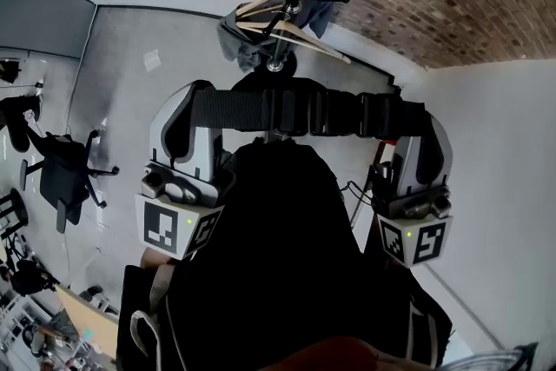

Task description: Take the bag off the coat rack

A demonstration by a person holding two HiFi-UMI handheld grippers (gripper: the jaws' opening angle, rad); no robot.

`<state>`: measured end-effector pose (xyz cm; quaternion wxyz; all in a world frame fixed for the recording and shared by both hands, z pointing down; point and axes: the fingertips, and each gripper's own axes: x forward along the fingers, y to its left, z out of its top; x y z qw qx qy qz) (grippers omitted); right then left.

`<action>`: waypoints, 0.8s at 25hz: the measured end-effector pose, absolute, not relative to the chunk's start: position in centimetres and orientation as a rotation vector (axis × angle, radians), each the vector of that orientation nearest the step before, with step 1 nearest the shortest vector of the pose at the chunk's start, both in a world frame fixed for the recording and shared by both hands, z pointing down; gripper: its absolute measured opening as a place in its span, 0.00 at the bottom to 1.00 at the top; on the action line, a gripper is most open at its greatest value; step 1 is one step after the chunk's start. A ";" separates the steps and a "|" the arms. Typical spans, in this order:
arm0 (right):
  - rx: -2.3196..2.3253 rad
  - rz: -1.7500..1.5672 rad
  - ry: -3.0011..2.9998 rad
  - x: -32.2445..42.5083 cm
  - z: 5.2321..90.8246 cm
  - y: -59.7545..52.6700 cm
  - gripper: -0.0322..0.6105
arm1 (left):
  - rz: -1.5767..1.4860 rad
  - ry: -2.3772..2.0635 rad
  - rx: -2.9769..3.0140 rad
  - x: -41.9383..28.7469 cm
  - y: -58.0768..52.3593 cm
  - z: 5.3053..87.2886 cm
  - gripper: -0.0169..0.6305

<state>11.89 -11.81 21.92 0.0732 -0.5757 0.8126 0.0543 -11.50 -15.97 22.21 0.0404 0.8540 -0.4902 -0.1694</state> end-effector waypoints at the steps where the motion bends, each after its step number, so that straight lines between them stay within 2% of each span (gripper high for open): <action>1: -1.730 0.165 2.445 11.8 22.0 -11.8 0.09 | -0.522 -1.502 2.617 -11.6 -15.9 22.1 0.06; 8: -1.700 0.188 2.419 11.8 21.4 -11.9 0.09 | -0.437 -1.573 2.665 -12.1 -15.2 22.8 0.06; 20: -1.751 0.226 2.426 12.7 21.7 -12.6 0.08 | -0.481 -1.569 2.671 -11.2 -16.2 21.8 0.06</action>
